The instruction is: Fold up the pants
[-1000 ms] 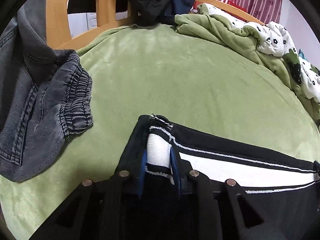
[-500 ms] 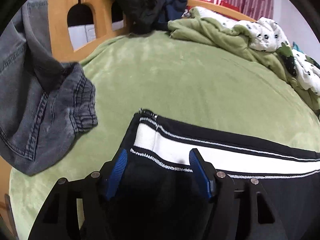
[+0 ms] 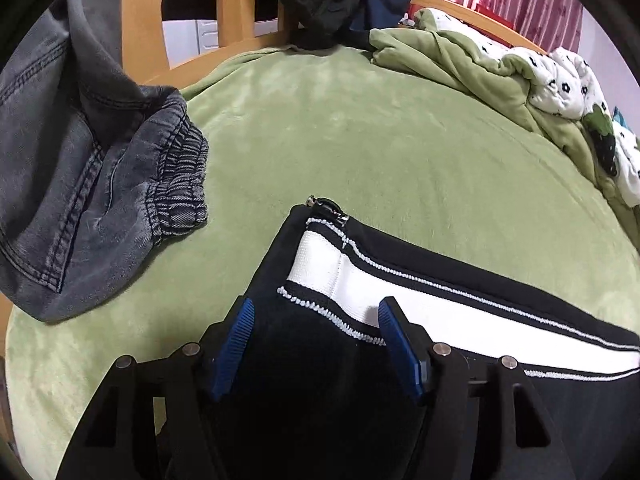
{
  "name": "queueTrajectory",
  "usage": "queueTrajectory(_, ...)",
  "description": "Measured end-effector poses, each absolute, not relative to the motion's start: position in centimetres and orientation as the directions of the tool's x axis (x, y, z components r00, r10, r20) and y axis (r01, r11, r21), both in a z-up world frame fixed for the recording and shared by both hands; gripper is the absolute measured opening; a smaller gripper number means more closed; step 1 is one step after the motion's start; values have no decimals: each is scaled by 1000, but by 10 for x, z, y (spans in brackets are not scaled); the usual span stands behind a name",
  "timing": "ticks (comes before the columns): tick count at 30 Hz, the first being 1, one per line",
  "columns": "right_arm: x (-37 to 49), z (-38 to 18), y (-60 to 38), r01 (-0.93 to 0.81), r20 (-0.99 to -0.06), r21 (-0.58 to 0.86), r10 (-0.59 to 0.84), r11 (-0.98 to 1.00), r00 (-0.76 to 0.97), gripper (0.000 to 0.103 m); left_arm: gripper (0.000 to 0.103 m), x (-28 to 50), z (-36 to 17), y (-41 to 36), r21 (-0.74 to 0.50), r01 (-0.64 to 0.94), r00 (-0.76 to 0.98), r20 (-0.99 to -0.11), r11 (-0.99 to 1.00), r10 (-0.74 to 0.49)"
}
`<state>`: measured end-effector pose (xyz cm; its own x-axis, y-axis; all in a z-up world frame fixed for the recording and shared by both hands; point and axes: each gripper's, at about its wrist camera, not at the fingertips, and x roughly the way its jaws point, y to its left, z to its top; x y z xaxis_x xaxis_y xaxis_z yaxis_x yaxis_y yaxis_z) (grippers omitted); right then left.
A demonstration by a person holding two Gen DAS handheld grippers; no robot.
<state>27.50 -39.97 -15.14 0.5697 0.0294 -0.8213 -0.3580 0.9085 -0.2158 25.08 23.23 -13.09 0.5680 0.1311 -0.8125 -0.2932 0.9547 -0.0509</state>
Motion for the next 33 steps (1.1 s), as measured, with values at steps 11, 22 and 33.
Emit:
queueTrajectory(11,250,-131,-448,-66,-812,-50,-2,997,584,60,62,228,-103,230,-46,-214,645,-757,976,106)
queueTrajectory(22,249,-152,-442,-63,-789,-124,-60,990,611,60,16,282,-123,251,-92,-252,623,-777,963,89)
queueTrajectory(33,245,-149,-440,-25,-796,-129,-88,991,598,68,58,283,-132,255,-4,-325,583,-788,946,197)
